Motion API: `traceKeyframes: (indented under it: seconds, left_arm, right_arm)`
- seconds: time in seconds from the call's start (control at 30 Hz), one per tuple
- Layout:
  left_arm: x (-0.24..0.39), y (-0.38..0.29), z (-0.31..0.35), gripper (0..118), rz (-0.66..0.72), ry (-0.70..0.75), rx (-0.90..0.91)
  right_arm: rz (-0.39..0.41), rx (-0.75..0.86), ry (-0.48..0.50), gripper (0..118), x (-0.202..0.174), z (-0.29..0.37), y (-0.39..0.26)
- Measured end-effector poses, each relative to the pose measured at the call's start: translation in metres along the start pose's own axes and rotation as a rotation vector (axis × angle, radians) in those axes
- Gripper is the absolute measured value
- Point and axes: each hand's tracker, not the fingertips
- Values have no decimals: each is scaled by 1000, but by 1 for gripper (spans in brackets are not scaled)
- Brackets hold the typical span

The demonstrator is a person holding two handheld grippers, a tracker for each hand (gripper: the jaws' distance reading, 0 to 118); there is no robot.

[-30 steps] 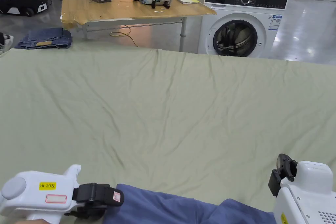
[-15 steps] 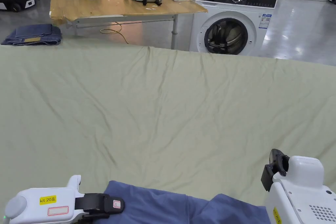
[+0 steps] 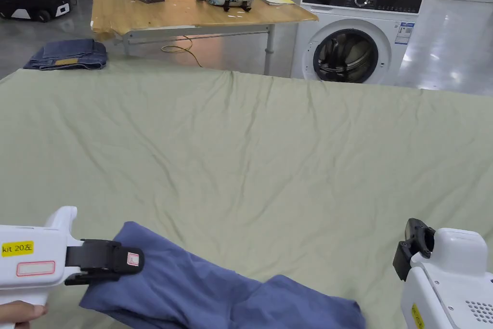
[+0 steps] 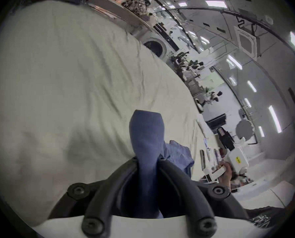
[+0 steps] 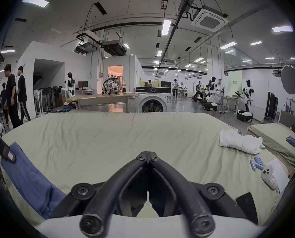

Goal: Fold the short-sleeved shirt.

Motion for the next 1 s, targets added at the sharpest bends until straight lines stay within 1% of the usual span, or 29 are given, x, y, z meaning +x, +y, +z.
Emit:
traceKeyframes:
  seconds: [0.1,0.23,0.33,0.53,0.6,0.8,1.0]
  left_arm:
    - [12,5,15,3,-33,92,4]
    - [37,7,9,3,-65,137,-6]
    - [60,5,-3,3,-75,116,-27]
    - [107,1,-29,3,-165,97,-101]
    - [118,0,-40,3,-204,115,-115]
    - [140,-6,-83,3,-201,84,-177]
    - [167,-28,-150,3,-186,16,-267]
  right_arm:
    - [0,-1,11,0,-4,-1,-1]
    - [-6,-4,21,0,-7,-3,-3]
    - [-6,-7,24,0,-8,-3,-3]
    - [-6,-6,21,0,-5,-2,-2]
    - [-8,-6,18,0,-3,-2,-2]
    - [-16,-10,1,0,4,0,-3]
    - [-18,-21,-16,0,10,3,-6]
